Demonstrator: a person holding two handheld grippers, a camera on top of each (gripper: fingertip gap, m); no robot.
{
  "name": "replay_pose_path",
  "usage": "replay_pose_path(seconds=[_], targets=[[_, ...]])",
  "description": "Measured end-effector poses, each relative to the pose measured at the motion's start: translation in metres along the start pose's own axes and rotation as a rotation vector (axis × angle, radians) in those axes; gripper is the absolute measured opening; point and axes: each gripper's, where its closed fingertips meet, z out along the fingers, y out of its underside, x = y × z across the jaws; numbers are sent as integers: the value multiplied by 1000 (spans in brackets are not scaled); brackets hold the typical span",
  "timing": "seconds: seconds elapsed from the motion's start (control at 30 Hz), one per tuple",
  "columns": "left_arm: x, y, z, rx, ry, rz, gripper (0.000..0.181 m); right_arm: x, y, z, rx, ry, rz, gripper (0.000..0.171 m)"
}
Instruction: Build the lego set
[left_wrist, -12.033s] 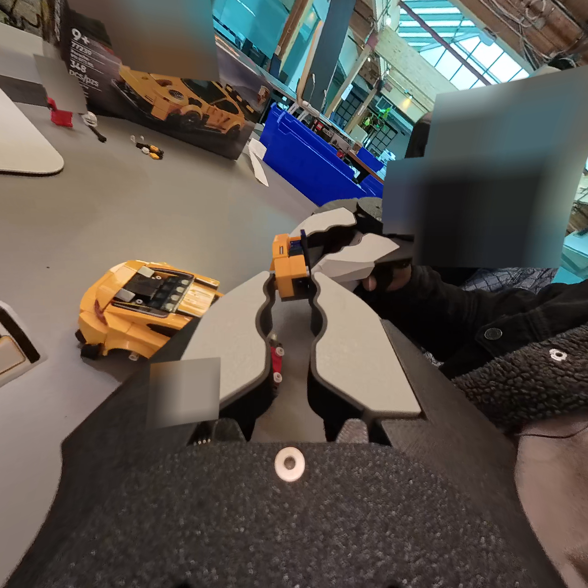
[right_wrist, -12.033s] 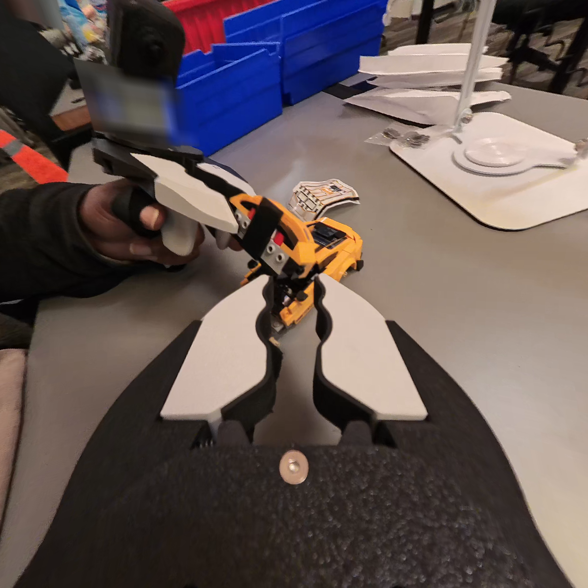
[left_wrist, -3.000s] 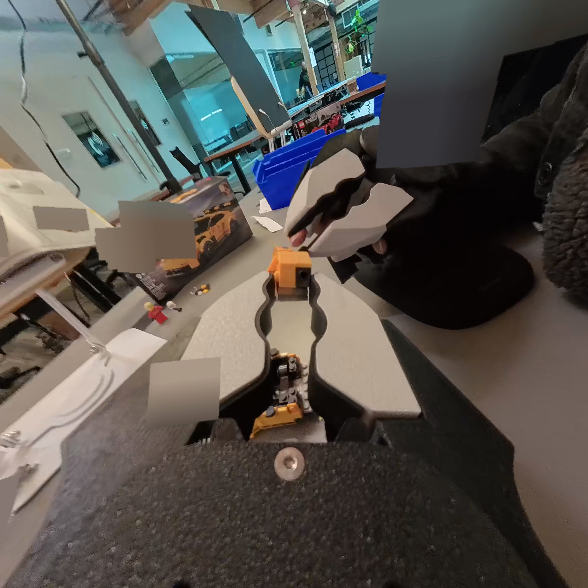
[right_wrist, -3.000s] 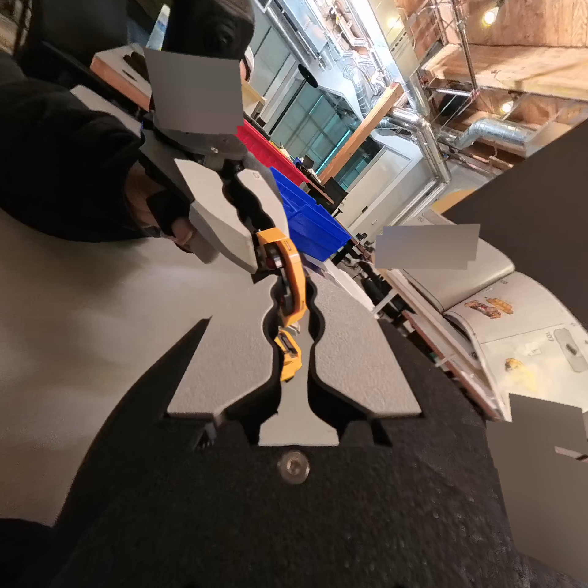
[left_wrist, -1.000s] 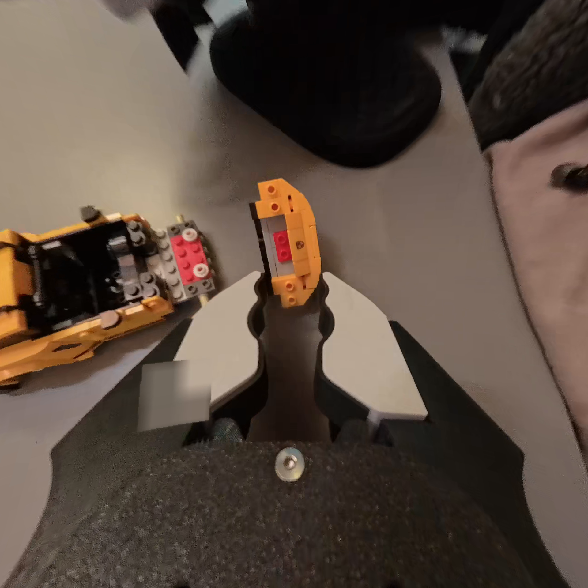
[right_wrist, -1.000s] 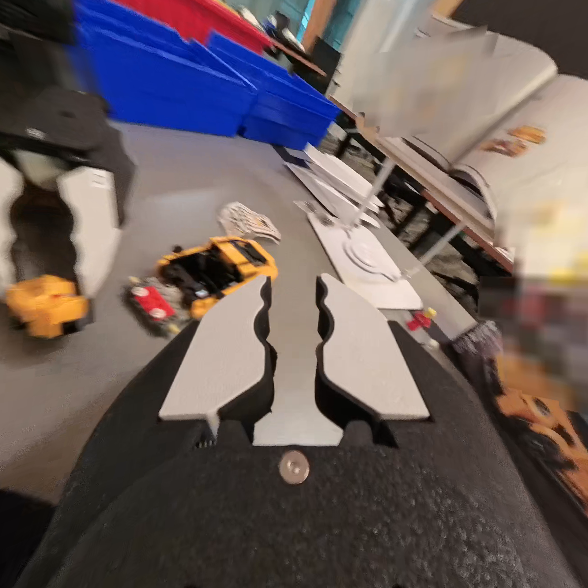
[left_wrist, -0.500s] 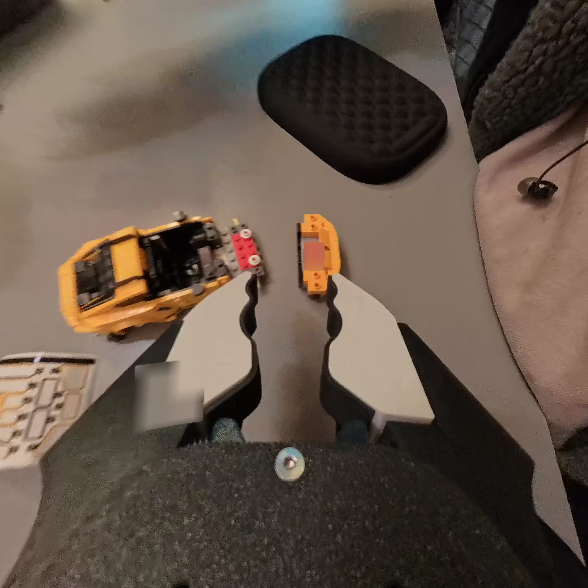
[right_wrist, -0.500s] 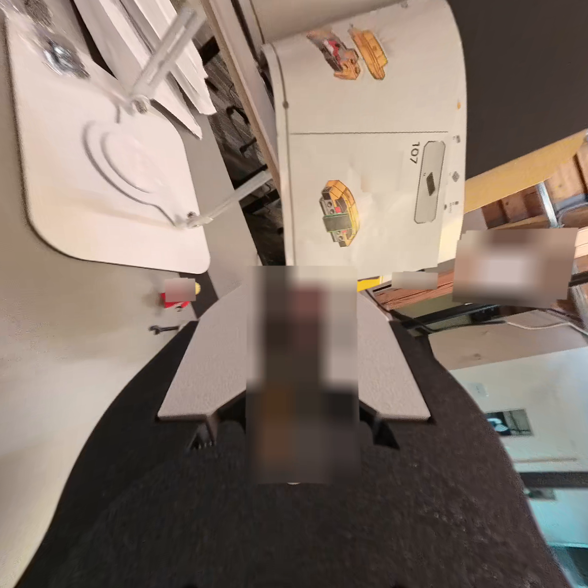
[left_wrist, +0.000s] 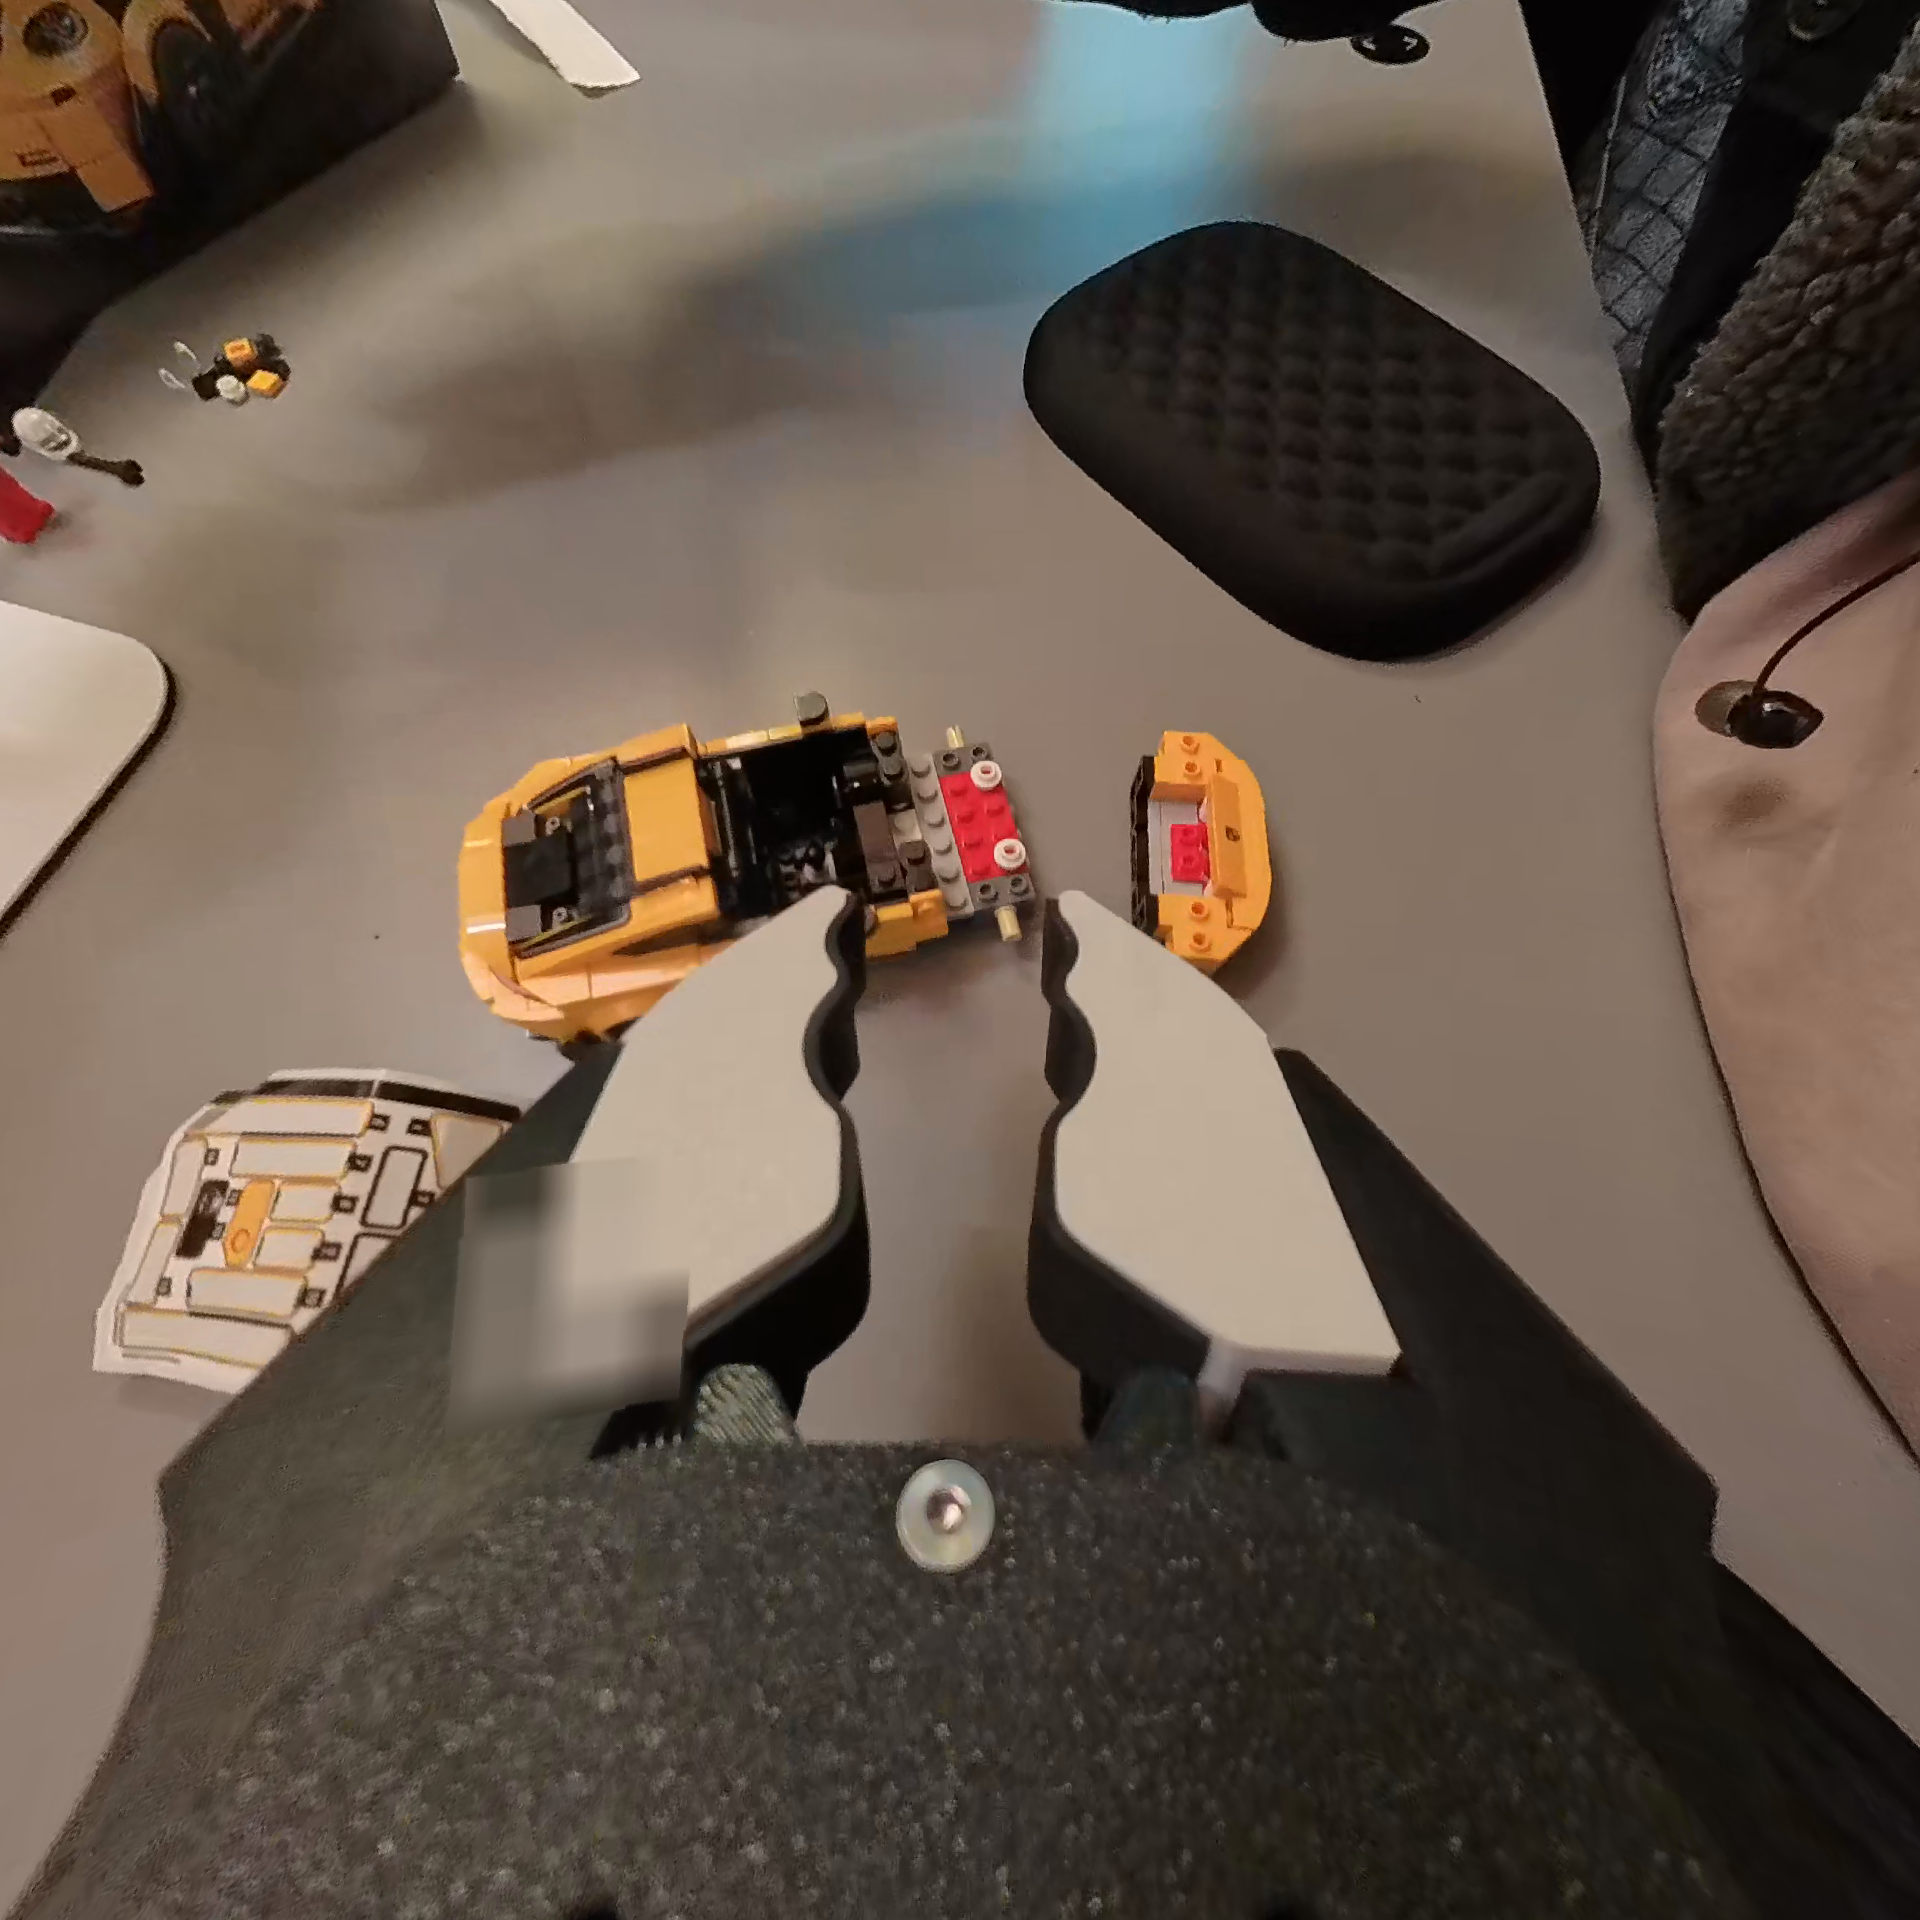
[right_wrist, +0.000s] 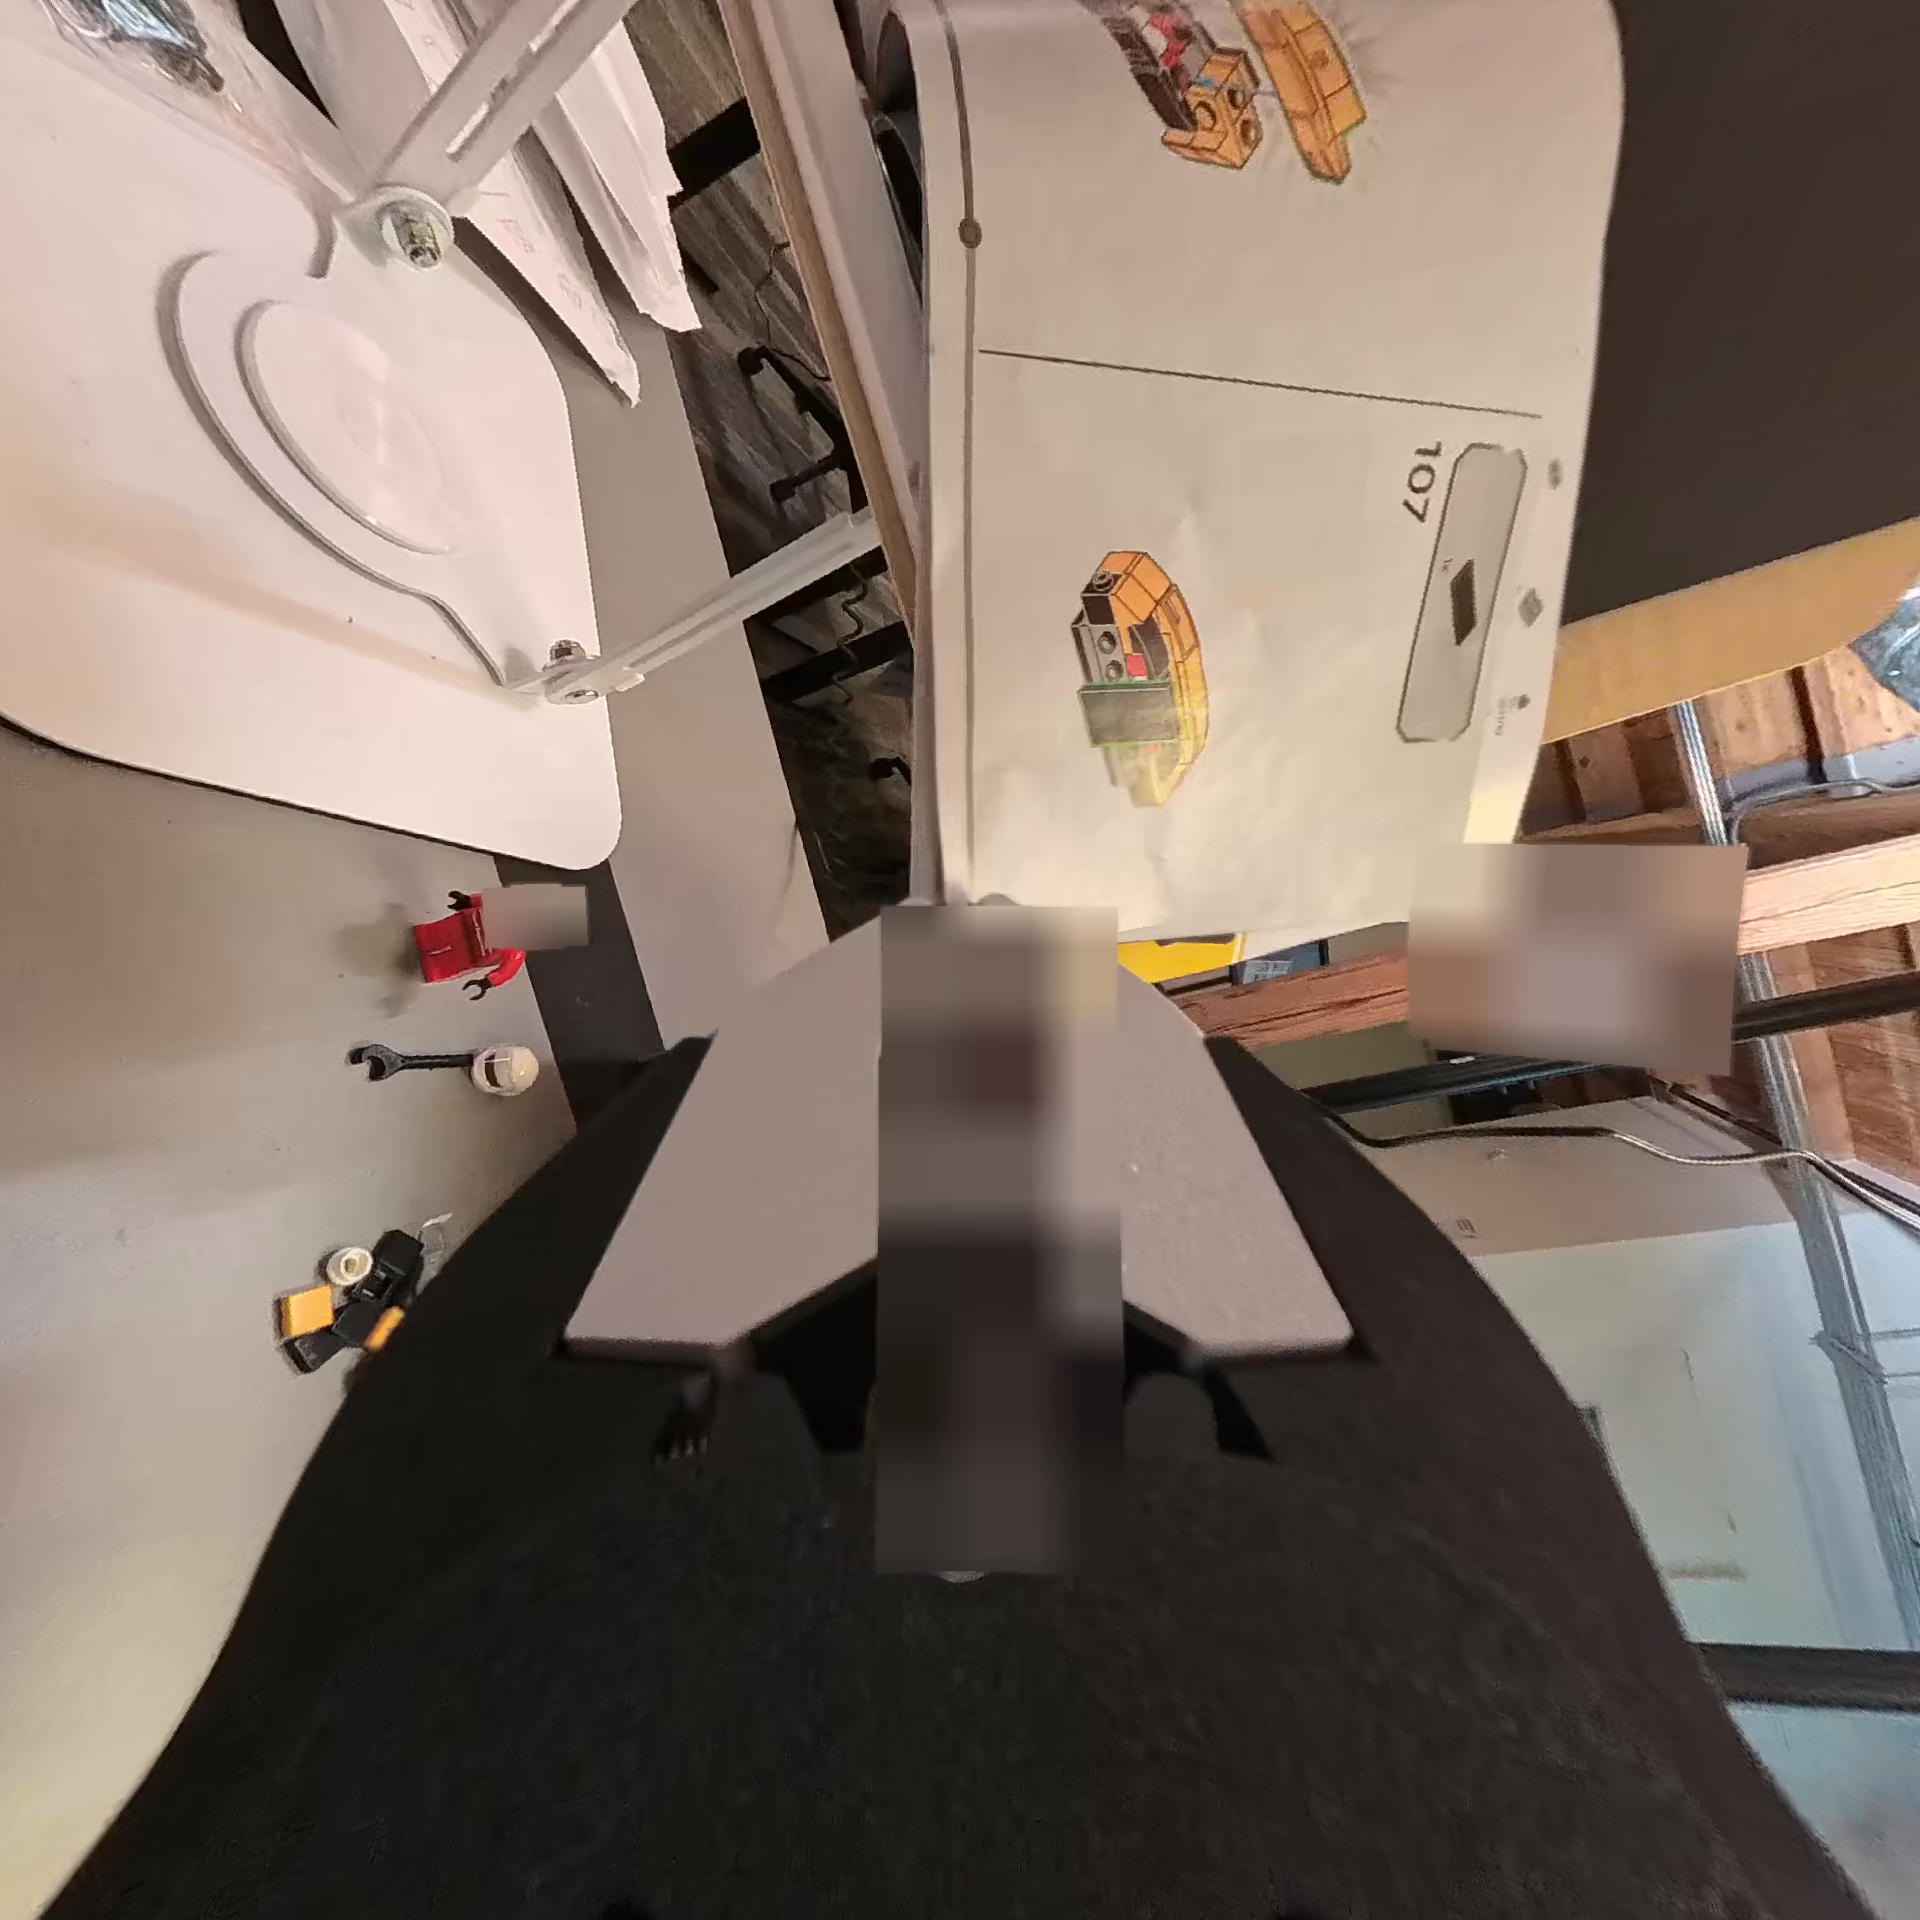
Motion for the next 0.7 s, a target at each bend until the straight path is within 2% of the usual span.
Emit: replay_pose_path(seconds=[0.27,0.4,0.53,0.7], targets=[[-3,-11,10,26,6,21,29,2,-2,-5,2,14,8,0],[-19,-21,11,45,-62,17,27,8,-12,-14,20,52,8,0],[-59,-48,6,25,-248,107,31,12,-32,-26,62,88,8,0],[-132,-110,-16,-8,-588,331,35,16,-70,-38,144,117,19,0]])
